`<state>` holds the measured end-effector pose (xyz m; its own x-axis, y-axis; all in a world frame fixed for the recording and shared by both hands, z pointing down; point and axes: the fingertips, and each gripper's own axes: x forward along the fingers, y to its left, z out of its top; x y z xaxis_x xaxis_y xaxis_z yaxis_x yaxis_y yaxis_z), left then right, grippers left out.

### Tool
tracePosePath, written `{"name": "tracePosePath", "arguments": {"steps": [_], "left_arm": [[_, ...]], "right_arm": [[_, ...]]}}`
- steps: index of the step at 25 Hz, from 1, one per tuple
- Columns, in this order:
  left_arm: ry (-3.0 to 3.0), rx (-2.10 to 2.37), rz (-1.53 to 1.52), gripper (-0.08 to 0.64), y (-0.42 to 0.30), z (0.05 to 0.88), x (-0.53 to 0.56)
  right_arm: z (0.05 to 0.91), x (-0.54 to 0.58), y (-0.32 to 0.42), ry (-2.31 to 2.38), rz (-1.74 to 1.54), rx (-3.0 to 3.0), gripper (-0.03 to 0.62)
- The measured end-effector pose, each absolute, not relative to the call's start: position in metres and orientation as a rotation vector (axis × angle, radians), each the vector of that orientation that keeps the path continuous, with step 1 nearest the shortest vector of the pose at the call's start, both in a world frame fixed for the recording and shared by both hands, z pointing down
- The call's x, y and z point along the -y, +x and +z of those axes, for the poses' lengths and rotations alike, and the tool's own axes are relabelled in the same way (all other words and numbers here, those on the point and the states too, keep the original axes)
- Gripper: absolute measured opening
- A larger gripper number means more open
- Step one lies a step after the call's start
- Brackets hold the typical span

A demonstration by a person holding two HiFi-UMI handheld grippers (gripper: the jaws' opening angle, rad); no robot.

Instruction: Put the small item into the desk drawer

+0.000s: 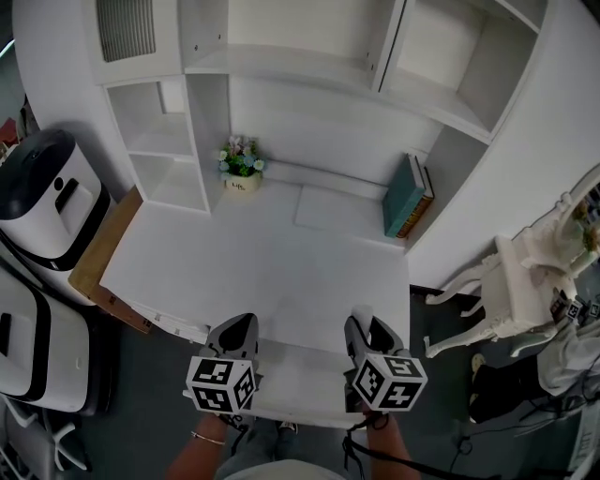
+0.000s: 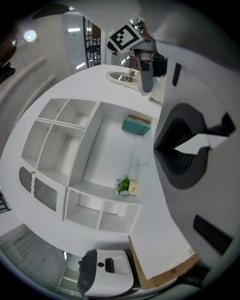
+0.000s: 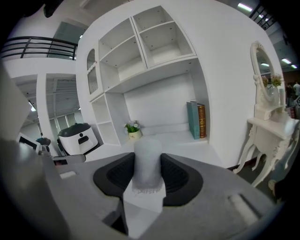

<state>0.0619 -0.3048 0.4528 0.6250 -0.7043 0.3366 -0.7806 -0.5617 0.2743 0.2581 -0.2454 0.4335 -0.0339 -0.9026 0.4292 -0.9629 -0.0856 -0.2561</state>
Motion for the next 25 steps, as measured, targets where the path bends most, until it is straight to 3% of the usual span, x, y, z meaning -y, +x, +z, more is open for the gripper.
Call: {"name": "tracePosePath", "arguments": {"steps": [25], "left_arm": [[2.098,1.293,0.397,-0.002,-0.006,0.591,0.241]], "right_arm": [[0.578,0.211,0.177,1.684,1.022,2.014,0.172]]}}
